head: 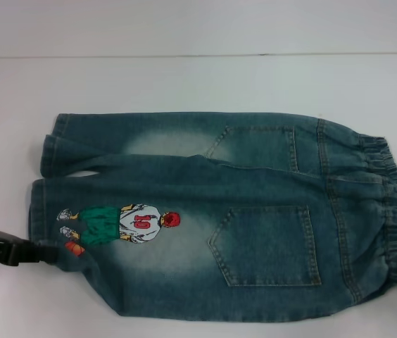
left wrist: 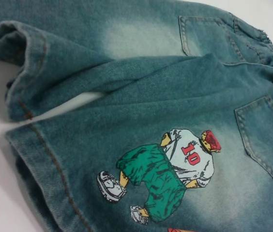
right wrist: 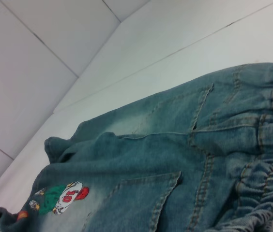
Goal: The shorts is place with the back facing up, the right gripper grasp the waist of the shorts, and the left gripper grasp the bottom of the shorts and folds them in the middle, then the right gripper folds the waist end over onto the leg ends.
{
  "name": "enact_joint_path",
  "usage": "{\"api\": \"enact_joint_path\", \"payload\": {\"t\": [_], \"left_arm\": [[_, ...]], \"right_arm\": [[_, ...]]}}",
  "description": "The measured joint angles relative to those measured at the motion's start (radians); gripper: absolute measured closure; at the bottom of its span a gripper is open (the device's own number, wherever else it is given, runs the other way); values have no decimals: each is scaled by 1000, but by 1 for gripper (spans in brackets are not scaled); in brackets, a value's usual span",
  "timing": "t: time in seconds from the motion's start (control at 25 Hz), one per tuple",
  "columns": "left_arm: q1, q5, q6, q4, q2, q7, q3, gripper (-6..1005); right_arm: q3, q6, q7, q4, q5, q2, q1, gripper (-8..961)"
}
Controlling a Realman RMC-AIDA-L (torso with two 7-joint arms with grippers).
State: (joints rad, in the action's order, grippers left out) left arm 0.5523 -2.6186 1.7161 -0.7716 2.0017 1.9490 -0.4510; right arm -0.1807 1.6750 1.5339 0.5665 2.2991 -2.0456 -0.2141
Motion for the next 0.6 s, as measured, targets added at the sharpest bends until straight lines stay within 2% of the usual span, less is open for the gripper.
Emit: {"api": "enact_joint_path", "payload": {"t": [0.04, 0.6], "left_arm": [[-1, 0, -2, 0, 0, 0, 0, 954], [-38, -6, 52, -11, -16, 8, 3, 953]], "right_arm": [[-1, 1, 0, 0, 4, -1, -2, 907], [-50, 21, 0, -9, 25, -7, -11, 907]]}}
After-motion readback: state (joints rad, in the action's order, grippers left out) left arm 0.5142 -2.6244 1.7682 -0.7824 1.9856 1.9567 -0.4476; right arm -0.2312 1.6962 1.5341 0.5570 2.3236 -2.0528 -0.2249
